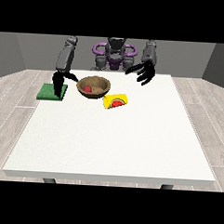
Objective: Pick the cup and pour the ball into the bowl, then pick the bowl and place it on the pad
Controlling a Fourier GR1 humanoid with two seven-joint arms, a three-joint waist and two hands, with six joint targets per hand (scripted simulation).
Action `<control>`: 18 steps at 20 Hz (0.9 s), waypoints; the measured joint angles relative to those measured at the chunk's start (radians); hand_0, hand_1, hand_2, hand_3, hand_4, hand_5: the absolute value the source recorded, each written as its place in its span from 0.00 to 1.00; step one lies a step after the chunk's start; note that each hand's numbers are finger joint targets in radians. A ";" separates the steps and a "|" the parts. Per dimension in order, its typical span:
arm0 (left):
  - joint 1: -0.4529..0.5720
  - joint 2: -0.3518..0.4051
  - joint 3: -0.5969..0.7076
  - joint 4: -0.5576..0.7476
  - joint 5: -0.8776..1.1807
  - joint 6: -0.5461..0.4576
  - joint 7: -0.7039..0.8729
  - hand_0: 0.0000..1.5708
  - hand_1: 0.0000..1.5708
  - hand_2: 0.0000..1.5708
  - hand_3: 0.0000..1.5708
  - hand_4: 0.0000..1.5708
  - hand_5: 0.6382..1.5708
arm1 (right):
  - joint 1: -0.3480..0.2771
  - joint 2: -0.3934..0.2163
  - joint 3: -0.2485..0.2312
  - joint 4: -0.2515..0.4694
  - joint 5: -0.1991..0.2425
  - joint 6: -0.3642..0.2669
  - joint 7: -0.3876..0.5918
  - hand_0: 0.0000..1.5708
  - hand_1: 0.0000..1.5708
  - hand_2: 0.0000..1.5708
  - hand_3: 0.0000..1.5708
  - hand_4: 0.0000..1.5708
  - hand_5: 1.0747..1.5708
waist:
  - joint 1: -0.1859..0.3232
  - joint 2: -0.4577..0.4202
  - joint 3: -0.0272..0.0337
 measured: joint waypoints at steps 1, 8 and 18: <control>0.008 0.002 0.023 0.018 0.035 -0.012 -0.025 0.00 0.00 0.00 0.00 0.00 0.94 | 0.002 0.014 0.013 -0.012 0.005 -0.004 0.011 0.00 0.00 0.00 0.00 0.15 0.96 | -0.013 -0.005 0.0004; 0.063 0.007 0.081 0.097 0.147 -0.072 -0.108 0.00 0.00 0.00 0.00 0.00 0.96 | 0.039 0.080 0.076 -0.026 0.038 -0.043 0.045 0.00 0.00 0.00 0.00 0.02 0.94 | -0.061 -0.074 0.0029; 0.031 0.015 0.049 0.044 0.176 -0.100 -0.074 0.00 0.00 0.00 0.00 0.00 0.98 | 0.052 0.095 0.064 0.067 0.031 -0.031 -0.066 0.00 0.00 0.00 0.00 0.09 0.92 | -0.021 -0.057 -0.0120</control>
